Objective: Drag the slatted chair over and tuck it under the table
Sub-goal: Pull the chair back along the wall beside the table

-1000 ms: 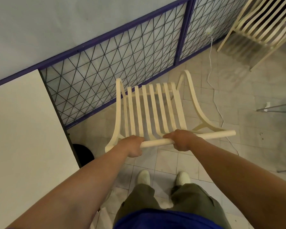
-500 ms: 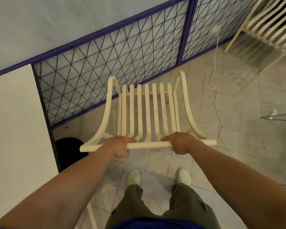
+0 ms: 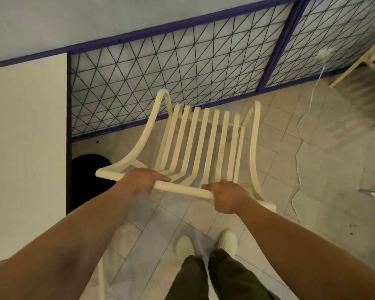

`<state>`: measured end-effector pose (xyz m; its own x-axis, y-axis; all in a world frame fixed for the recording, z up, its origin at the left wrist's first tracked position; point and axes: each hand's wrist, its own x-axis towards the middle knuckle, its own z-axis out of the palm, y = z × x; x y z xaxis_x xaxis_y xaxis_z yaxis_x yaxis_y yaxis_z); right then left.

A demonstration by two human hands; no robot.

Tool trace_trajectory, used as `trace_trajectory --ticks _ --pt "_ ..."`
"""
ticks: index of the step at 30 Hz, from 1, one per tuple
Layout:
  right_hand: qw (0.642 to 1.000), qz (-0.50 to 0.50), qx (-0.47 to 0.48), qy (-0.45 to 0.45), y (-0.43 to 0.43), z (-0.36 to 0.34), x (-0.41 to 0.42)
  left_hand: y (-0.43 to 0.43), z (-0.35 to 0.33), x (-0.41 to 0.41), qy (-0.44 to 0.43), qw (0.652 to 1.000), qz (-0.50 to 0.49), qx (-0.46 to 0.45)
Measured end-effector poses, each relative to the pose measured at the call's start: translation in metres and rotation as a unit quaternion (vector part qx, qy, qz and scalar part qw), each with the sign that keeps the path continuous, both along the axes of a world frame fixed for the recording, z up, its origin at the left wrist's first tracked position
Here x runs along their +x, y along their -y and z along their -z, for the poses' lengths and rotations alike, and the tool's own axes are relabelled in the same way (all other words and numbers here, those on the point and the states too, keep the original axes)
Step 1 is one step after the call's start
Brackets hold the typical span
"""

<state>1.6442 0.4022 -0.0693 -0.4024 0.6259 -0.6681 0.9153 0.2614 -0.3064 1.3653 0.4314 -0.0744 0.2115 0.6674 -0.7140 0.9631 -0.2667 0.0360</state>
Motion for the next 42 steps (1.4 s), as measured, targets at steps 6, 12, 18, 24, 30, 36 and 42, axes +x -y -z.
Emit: trace_trajectory --ticks 6,12,18,24,30,36,42 --pt "1.0 -0.005 -0.006 0.0 -0.001 0.002 0.001 0.0 -0.006 0.0 0.01 1.0 0.025 -0.006" --pt "1.0 -0.013 -0.005 -0.002 -0.001 0.005 0.003 0.003 -0.013 0.003 0.009 0.999 0.038 -0.006" --pt "0.999 -0.029 0.0 0.015 -0.007 0.004 0.018 0.011 -0.01 0.013 0.039 0.999 0.003 -0.027" --pt "0.998 -0.055 -0.006 0.024 -0.017 0.001 0.04 0.029 -0.005 0.037 0.058 0.997 -0.043 -0.034" --pt "0.996 -0.082 0.005 0.041 -0.026 0.003 0.062 0.049 0.003 0.06 0.071 0.994 -0.076 -0.015" --pt "0.992 -0.108 0.012 0.063 -0.033 -0.004 0.077 0.064 0.005 0.085 0.085 0.989 -0.12 -0.025" --pt "0.988 -0.128 0.028 0.084 -0.037 -0.004 0.084 0.072 0.003 0.097 0.094 0.984 -0.148 -0.036"
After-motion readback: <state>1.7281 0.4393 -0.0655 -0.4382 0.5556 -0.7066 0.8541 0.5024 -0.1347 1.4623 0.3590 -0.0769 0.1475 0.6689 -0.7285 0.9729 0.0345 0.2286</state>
